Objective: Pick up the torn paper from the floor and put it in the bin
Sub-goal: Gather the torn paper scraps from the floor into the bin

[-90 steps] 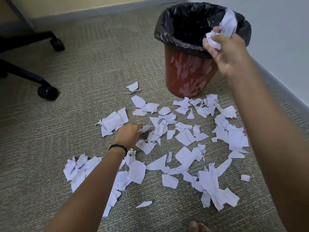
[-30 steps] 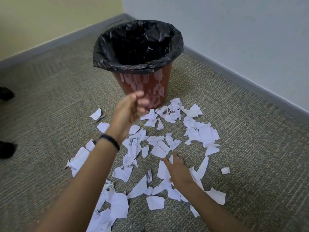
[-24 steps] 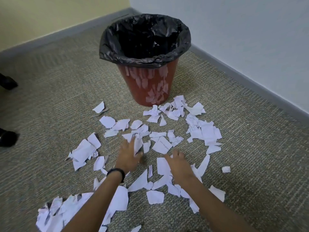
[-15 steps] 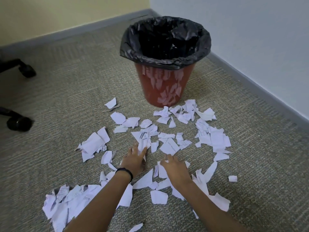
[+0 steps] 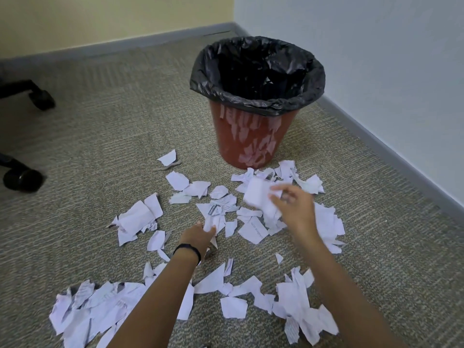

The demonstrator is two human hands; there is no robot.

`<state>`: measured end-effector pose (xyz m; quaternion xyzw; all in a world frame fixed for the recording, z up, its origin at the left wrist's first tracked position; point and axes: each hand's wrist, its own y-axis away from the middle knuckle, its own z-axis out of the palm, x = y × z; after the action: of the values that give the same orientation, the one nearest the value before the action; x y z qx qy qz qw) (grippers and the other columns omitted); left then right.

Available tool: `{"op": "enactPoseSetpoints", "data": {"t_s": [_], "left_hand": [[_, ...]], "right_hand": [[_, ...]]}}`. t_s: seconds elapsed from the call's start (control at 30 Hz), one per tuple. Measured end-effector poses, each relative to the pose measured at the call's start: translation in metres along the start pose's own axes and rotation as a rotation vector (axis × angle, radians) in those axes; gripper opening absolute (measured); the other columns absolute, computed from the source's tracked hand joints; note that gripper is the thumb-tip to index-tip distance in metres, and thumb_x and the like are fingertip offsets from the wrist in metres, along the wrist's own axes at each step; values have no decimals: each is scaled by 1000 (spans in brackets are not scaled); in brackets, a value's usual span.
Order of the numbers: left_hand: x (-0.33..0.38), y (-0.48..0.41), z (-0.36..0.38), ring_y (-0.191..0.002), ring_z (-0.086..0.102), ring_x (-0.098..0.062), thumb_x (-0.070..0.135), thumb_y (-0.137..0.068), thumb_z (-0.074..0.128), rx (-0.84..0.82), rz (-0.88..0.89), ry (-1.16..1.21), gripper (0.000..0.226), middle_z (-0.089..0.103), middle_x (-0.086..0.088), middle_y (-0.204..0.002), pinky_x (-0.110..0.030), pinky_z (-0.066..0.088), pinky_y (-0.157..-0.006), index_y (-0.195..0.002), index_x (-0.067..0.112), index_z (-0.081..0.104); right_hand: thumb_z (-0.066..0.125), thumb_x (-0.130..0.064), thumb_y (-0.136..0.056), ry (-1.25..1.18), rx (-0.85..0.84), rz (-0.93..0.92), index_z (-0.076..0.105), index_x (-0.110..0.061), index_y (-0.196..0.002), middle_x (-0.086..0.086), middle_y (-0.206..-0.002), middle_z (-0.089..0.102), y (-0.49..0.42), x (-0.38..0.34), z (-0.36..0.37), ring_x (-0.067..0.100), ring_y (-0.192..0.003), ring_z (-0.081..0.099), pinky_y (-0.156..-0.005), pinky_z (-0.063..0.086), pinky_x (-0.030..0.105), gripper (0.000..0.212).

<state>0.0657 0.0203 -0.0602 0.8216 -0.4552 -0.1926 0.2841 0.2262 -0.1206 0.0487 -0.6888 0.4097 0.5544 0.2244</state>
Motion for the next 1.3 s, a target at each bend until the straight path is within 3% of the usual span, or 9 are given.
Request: {"op": "enactPoseSetpoints", "data": {"t_s": [0.1,0.27,0.4,0.5,0.63,0.73,0.87,1.03,1.3], "left_hand": [[2,-1,2,-138,26,-40,16,-90,59,16,-3,-46,80,18,-29,-151,-45,36,-106,-151,20,8],[-3,-1,5,-142,17,-39,25,-93,53,19,27,-8,74,10,-27,-154,-46,30,-111,-151,21,6],[-5,2,5,-144,14,-38,26,-94,51,26,41,5,73,7,-24,-156,-46,30,-111,-151,22,5],[-5,3,4,-144,14,-37,26,-94,51,21,45,1,73,7,-24,-156,-47,29,-111,-151,22,5],[-7,7,2,-144,14,-36,25,-94,52,12,50,12,73,7,-22,-156,-46,30,-110,-151,21,6],[-9,11,2,-146,11,-33,21,-96,48,9,39,46,70,5,-20,-157,-44,33,-110,-151,14,4],[-8,18,0,-144,15,-31,13,-98,39,14,9,106,62,9,-18,-157,-43,35,-109,-150,6,6],[-10,19,-1,-142,24,-29,15,-99,38,24,-15,140,58,18,-17,-155,-43,35,-110,-149,6,10],[-8,19,-5,-115,55,-30,14,-100,33,185,-90,88,34,56,-16,-126,-37,44,-91,-131,7,46]], "right_hand": [[62,-2,-85,-247,96,2,68,-16,-95,-10,-87,63,-21,-63,-18,0,-78,57,-61,48,9,18],[64,-7,-85,-540,144,-15,67,-12,-88,0,-95,67,-60,-137,-22,18,-103,63,-94,52,33,6],[57,1,-89,-702,137,41,56,-5,-73,7,-80,58,-88,-171,-9,15,-71,59,-78,55,22,17],[49,-3,-94,-740,59,71,51,0,-80,18,-105,55,-106,-180,-5,31,-71,58,-64,54,31,15],[51,-13,-94,-481,34,-92,57,-15,-112,0,-114,55,-92,-164,-9,24,-117,56,-96,47,33,19],[43,-6,-97,-441,28,-213,62,-16,-105,0,-110,65,-56,-130,-13,13,-104,64,-90,54,28,23],[44,-6,-96,-84,-147,-9,63,-13,-103,-1,-95,69,-24,-54,-15,16,-86,66,-78,58,28,21],[51,-17,-95,443,-632,358,57,-18,-119,4,-121,55,5,12,-21,20,-105,57,-85,51,34,25],[64,-37,-85,1140,-698,252,33,-12,-137,11,-133,49,38,56,-20,28,-122,49,-93,43,33,66]]}}
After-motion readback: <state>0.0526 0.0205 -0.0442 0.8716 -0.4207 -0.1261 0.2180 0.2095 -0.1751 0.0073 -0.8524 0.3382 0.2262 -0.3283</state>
